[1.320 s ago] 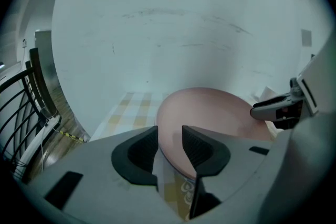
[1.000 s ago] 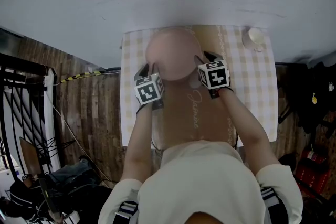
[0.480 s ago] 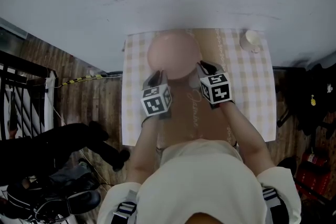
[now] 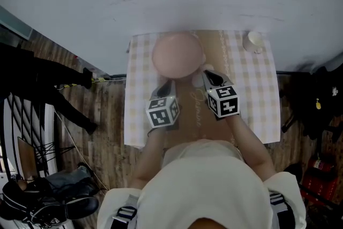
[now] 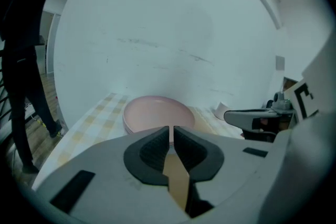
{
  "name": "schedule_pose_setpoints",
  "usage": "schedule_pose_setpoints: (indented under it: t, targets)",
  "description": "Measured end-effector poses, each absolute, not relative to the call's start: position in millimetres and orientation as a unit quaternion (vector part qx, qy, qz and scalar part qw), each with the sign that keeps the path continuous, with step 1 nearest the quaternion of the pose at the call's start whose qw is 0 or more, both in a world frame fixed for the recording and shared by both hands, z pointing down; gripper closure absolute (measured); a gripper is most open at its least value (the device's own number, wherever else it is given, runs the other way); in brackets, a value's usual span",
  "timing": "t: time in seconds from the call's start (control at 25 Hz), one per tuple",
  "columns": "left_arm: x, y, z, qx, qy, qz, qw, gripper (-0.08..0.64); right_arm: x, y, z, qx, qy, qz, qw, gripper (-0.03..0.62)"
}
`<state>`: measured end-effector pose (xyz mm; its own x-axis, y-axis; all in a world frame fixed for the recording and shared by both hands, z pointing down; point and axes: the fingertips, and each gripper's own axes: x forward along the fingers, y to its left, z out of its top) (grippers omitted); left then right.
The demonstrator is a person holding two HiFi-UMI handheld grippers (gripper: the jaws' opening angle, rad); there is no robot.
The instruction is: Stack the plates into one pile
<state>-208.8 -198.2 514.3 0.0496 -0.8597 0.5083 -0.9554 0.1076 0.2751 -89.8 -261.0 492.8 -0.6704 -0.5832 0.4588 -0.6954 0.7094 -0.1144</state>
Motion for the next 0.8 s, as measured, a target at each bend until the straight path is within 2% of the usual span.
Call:
schedule_pose_setpoints:
  t: [0.8]
  targets:
    - [-155,-146,506,0.706,-0.640,0.105,0.284,0.535,-52,-200,488,0.351,-0.906,0.156,0.177,0.586]
